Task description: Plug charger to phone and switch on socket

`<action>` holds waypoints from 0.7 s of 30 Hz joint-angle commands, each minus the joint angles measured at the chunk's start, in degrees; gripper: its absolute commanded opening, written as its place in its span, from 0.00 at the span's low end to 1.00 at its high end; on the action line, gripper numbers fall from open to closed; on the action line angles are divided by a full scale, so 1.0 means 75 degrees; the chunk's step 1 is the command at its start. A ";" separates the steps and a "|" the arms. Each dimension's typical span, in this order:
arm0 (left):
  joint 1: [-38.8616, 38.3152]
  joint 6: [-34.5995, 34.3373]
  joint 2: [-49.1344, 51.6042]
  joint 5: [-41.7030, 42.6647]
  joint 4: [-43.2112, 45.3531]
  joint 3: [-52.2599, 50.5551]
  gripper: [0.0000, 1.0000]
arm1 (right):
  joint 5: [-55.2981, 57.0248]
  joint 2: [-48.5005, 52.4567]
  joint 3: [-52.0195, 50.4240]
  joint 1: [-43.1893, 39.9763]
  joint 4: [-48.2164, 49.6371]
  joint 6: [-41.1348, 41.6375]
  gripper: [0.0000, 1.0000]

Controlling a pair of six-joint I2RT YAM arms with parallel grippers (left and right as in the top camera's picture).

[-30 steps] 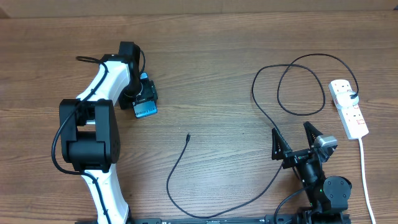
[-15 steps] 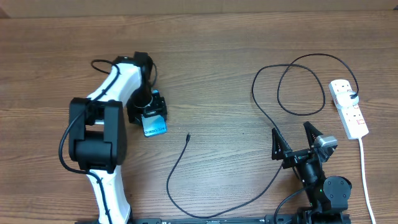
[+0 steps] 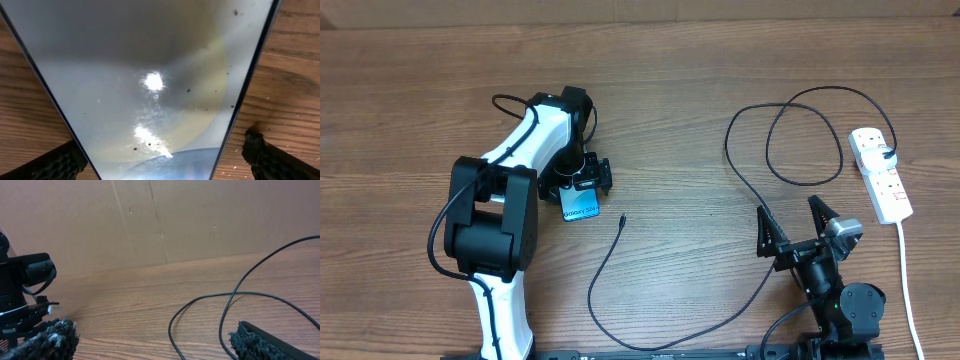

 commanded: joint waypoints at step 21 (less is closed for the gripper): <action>0.0679 -0.0443 0.0341 0.0510 0.0941 -0.0201 0.94 | 0.0076 -0.0067 -0.0073 -0.0055 0.0041 -0.0038 1.00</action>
